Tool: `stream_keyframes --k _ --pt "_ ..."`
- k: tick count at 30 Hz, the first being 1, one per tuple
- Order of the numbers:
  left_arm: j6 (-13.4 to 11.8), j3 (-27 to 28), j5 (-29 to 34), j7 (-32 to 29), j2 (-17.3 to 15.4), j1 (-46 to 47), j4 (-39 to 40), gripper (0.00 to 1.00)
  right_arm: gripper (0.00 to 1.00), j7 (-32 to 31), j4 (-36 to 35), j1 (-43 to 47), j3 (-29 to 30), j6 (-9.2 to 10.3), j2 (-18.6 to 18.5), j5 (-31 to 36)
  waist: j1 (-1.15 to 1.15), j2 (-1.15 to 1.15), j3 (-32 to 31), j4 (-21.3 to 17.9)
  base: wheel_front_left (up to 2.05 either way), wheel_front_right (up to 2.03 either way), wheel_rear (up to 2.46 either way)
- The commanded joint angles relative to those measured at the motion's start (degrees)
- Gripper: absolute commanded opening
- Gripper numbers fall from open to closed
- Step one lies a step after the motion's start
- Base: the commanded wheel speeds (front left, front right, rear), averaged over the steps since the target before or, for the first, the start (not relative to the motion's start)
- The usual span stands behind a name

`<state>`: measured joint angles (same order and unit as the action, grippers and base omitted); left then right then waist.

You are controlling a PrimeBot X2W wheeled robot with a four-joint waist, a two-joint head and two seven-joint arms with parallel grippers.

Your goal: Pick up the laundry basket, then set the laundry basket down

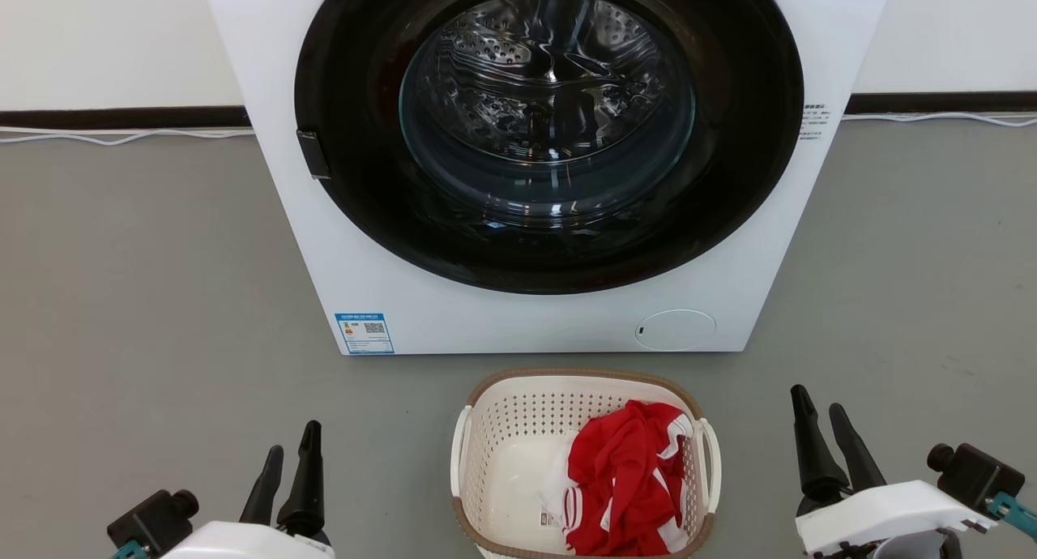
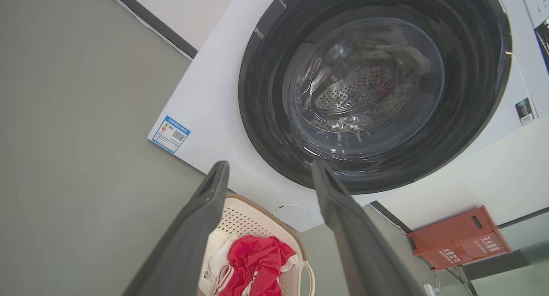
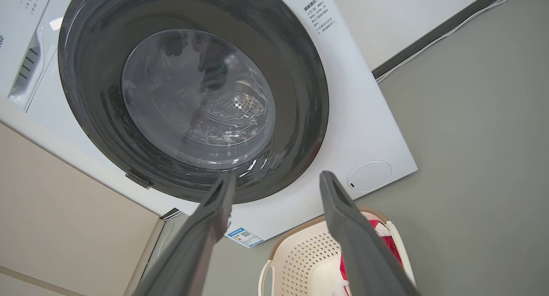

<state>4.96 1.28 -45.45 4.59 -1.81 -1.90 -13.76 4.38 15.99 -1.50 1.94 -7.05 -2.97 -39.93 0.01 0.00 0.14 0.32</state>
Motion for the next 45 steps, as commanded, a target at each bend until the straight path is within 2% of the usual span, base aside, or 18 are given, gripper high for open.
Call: stream_keyframes --k 1,45 --pt "-0.37 0.49 2.36 0.75 -0.56 0.99 2.09 1.0 1.0 0.98 -1.19 -2.46 -0.86 -0.24 -0.7 2.22 -0.01 0.0 0.0 0.02 0.0 0.0 0.0" --pt "-2.83 -0.62 33.89 8.14 -0.96 -0.87 6.75 1.0 1.0 8.36 0.01 -2.32 -2.44 -0.39 -0.32 34.93 -0.01 0.0 0.46 -0.35 0.0 0.0 0.0"
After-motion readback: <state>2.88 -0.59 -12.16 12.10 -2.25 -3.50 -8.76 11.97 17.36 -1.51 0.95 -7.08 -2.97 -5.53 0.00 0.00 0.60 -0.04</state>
